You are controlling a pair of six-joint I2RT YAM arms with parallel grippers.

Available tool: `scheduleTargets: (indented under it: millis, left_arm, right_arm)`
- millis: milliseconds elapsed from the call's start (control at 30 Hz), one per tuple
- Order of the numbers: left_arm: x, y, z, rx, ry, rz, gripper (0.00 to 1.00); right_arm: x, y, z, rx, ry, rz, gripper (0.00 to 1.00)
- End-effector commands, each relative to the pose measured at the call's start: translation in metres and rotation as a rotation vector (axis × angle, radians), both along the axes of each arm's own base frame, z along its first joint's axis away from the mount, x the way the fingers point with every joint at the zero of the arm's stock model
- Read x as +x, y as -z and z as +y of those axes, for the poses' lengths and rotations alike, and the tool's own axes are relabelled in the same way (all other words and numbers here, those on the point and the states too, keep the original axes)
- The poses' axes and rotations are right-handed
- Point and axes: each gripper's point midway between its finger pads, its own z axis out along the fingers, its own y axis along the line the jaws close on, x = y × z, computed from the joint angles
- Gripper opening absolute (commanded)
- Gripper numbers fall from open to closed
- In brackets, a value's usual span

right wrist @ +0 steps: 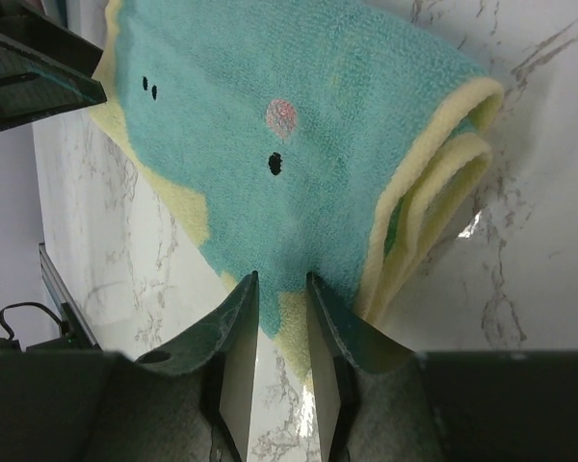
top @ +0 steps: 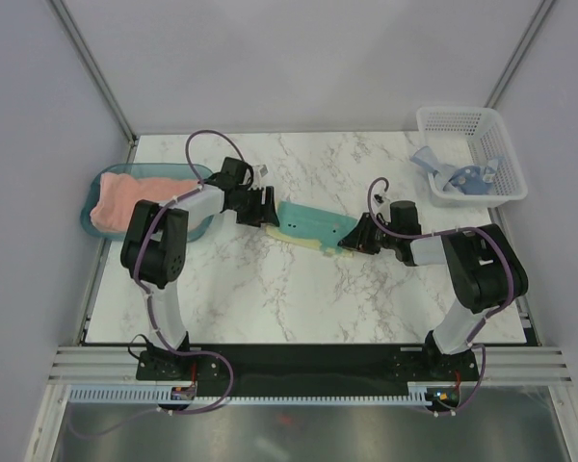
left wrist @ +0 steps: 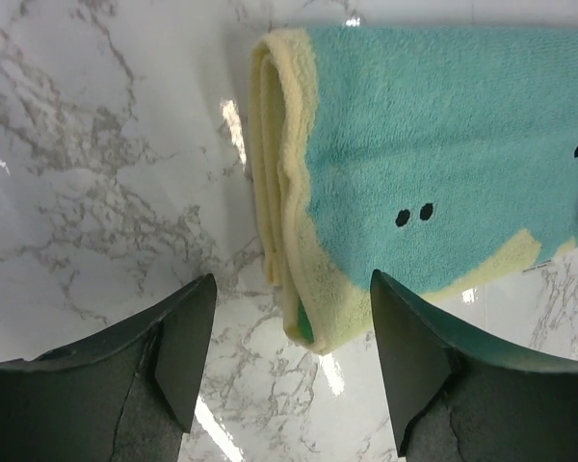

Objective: Fold and stack the towels
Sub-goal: Neatly place the folded towel into the bin

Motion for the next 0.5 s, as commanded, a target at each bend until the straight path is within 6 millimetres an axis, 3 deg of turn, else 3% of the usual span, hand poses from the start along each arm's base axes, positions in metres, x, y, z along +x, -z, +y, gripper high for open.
scheduleTargets:
  millis: [0, 167, 467]
  left_arm:
    - [0.009, 0.005, -0.007, -0.022, 0.093, -0.023, 0.73]
    - [0.017, 0.017, -0.012, -0.031, 0.101, -0.003, 0.73]
    - [0.008, 0.032, -0.027, -0.081, 0.101, 0.072, 0.62]
  right_arm:
    - [-0.01, 0.017, -0.009, -0.035, -0.017, 0.015, 0.34]
    - [-0.008, 0.015, -0.011, -0.021, -0.012, 0.003, 0.34]
    - [-0.004, 0.008, -0.011, 0.0, 0.0, -0.015, 0.34]
